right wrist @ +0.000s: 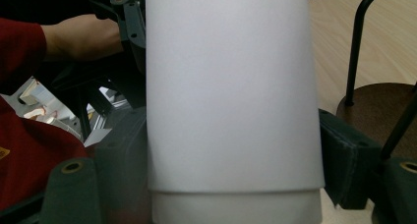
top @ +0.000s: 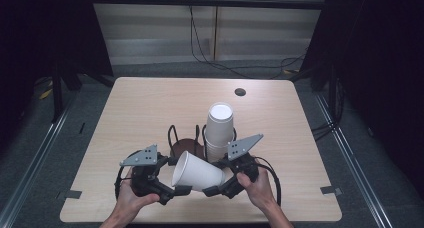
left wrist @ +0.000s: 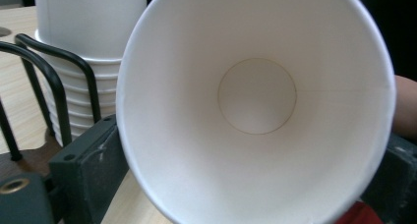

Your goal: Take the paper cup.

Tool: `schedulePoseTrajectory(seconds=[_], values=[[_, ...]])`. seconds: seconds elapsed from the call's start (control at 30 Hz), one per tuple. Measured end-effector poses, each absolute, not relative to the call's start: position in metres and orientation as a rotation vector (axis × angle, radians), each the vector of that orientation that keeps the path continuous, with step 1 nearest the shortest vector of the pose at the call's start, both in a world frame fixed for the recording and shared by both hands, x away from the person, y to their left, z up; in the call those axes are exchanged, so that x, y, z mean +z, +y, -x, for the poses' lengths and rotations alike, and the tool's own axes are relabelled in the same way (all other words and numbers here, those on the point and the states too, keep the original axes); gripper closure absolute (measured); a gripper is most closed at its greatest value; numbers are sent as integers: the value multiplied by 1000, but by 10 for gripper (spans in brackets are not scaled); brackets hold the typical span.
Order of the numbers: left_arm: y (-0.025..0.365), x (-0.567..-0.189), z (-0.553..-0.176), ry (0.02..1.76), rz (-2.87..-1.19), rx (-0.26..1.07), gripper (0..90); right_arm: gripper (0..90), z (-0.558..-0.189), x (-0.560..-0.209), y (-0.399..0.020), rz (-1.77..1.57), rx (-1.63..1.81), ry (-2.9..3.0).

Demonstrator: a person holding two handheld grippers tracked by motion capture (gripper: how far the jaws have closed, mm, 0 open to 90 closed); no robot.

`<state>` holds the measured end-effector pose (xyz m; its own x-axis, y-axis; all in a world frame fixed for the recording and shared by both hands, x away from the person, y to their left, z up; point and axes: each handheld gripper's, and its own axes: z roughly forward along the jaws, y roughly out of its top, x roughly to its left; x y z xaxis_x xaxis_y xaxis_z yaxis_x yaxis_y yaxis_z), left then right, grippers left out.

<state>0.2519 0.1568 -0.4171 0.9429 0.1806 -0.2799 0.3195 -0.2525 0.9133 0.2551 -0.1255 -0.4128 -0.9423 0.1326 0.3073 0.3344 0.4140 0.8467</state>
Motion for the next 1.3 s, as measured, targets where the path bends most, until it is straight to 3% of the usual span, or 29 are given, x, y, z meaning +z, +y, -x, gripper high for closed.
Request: schedulePoseTrajectory(seconds=[0.33, 0.67, 0.93, 1.3], values=[[155, -419, -253, 373, -1822, -166, 59, 241, -254, -415, -120, 392, -1507, -2493], [162, -416, -255, 355, -1807, -201, 134, 238, -255, -415, -120, 398, -1519, -2481], [166, -417, -257, 358, -1822, -200, 156, 146, -257, -418, -120, 445, -1538, -2470], [182, -416, -255, 384, -1857, -175, 157, 143, -257, -415, -129, 475, -1570, -2463]])
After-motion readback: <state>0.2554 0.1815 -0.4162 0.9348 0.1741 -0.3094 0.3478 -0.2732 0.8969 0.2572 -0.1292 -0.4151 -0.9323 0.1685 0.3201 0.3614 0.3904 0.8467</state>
